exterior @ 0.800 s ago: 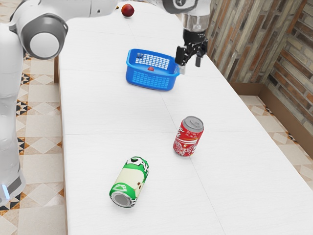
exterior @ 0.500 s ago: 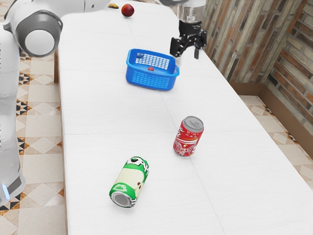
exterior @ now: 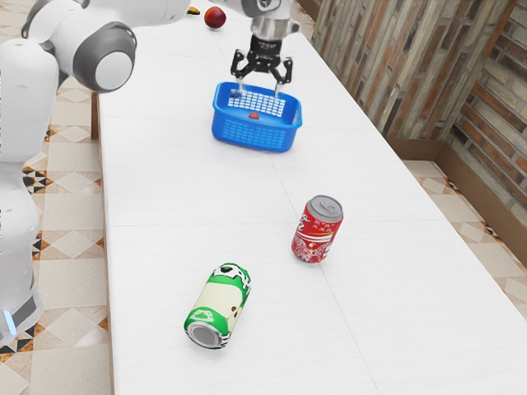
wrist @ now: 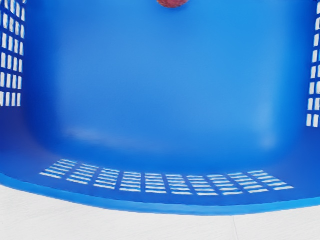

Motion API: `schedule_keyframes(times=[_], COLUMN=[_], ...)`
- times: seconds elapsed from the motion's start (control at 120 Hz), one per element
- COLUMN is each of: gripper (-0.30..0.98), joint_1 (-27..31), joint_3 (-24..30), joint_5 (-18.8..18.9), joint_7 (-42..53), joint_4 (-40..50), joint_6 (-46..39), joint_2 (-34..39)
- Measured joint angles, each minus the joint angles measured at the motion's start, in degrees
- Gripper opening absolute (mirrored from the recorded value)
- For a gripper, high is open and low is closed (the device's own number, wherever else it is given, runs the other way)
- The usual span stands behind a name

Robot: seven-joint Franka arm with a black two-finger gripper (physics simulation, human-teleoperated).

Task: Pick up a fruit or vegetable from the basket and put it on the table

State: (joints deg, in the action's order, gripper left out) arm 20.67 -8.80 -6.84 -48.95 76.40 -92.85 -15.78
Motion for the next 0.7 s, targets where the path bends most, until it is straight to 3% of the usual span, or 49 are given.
schedule_keyframes(times=[0.225,0.383,0.533,0.7], gripper=[0.69,0.69,0.69,0.69], joint_1=[6.38,7.02,6.81,5.97], joint_3=[-0.25,-0.02,-0.34,-0.97], joint_5=[-0.80,-2.61,-9.44,-11.78], joint_7=[17.34,26.89,32.57,34.20], joint_4=[-0.21,-0.34,0.25,4.69], joint_6=[-1.09,-4.95,-9.37,-11.64], joint_2=[-2.74,-6.24,-6.75,-1.55])
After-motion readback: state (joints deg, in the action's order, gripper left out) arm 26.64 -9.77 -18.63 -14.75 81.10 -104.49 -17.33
